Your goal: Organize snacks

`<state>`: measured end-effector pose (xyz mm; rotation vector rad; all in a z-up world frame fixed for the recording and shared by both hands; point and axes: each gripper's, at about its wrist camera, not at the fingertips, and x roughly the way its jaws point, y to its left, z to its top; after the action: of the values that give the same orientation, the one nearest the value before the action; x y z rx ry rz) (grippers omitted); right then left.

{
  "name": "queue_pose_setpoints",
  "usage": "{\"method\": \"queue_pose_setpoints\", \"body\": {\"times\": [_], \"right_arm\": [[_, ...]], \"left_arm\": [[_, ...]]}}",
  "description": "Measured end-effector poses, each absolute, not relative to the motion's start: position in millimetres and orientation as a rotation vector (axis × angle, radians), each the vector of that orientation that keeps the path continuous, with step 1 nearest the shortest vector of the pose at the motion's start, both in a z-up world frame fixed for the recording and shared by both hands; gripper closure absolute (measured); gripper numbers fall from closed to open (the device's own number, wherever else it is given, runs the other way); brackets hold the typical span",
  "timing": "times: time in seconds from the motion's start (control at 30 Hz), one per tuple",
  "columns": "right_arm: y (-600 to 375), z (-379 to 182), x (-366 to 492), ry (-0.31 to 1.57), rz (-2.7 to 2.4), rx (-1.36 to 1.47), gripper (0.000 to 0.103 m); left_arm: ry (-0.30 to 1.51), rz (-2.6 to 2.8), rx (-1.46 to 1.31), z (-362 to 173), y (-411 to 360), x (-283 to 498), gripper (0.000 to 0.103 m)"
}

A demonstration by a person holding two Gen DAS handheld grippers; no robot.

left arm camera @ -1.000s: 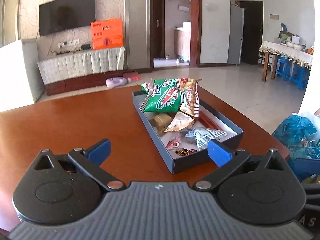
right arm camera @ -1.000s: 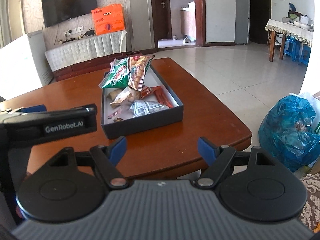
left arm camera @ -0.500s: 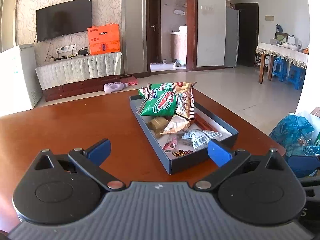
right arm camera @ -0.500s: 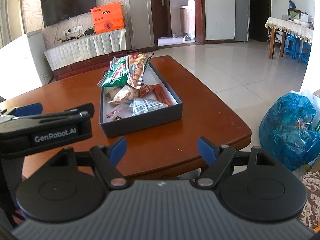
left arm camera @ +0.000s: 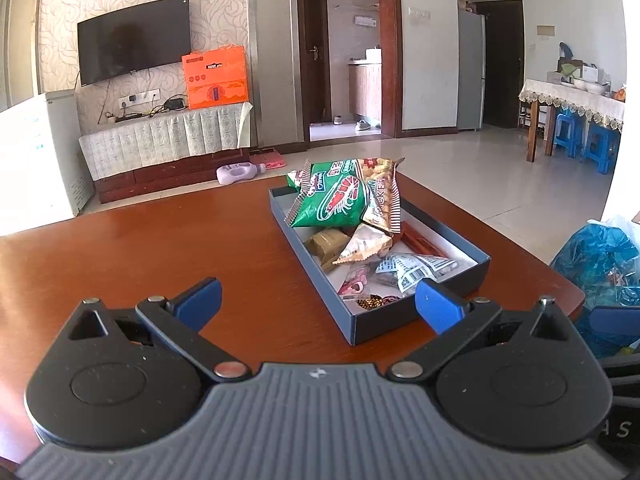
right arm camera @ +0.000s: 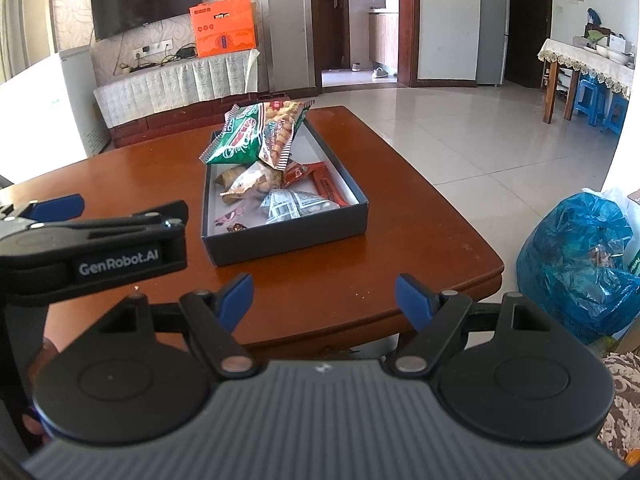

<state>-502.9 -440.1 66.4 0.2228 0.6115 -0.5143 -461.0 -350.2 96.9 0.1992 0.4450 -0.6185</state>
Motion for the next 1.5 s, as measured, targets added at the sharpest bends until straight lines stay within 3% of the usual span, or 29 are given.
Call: {"method": "queue_pose_setpoints", "body": {"times": [1.5], "right_arm": [[-440.5,63.7,-500.8,0.639,-0.498,0.22,0.023]], "left_arm": [[0.436,-0.619,0.207,96.4,-346.9,-461.0,0.0]]}}
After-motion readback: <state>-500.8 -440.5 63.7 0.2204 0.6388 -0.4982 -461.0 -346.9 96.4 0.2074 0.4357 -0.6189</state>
